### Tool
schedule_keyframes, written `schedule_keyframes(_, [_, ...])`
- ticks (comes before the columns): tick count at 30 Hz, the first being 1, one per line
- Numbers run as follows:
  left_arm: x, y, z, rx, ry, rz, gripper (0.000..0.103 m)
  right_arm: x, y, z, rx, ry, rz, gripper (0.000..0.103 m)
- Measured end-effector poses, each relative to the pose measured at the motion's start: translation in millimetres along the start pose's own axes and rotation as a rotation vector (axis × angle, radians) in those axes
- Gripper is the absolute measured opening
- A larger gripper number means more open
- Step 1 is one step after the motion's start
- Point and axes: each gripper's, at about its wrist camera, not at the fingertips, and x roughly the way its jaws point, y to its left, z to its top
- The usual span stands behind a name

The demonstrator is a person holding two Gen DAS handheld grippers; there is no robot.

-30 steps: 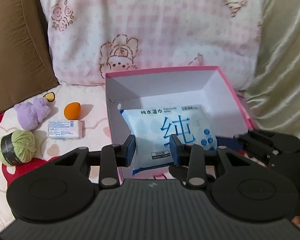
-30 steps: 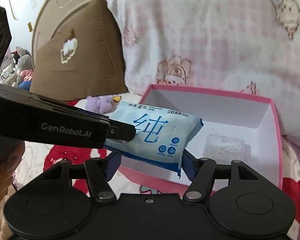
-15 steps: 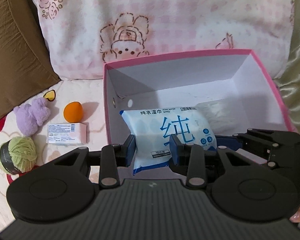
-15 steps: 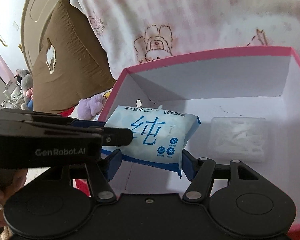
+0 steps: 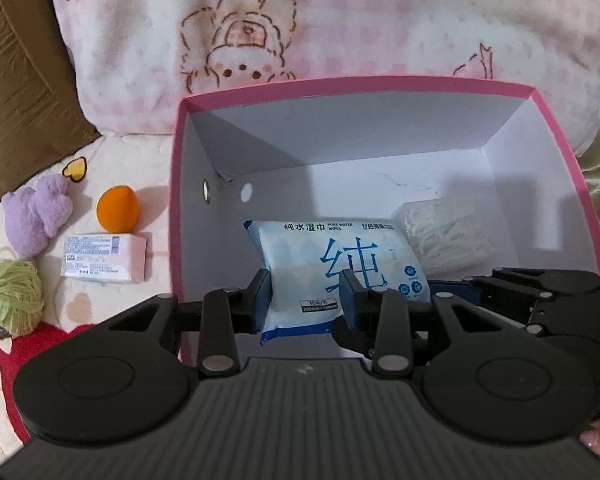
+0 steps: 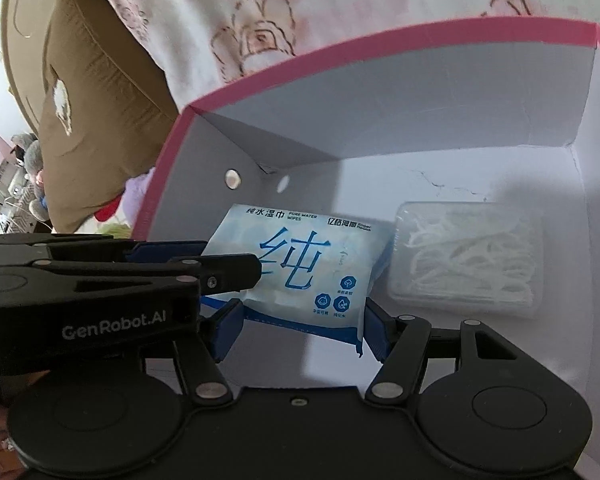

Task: Organize objects
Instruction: 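Lower the wet-wipes pack into the pink box and open the left tool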

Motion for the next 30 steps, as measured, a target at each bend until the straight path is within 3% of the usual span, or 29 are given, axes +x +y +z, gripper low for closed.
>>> schedule_keyframes(13, [21,-14,2,-0.072,0.014,-0.056,0.034,-5,-12,5,0.004,0.008,-0.113,0.068])
schedule_keyframes(20, [24,-15,0,-0.073,-0.005,-0.048,0.033,-4,-10,8,-0.027,0.009,-0.167,0.068])
schedule_keyframes(24, [21,-15,1,-0.048,-0.025,-0.036,0.033,1,-2,11,-0.061,0.013,-0.196,0.068])
schedule_keyframes(30, [-3,-15,-2,0.024,-0.087,-0.039,0.033,-23,12,-2,-0.114,-0.062,-0.24,0.068])
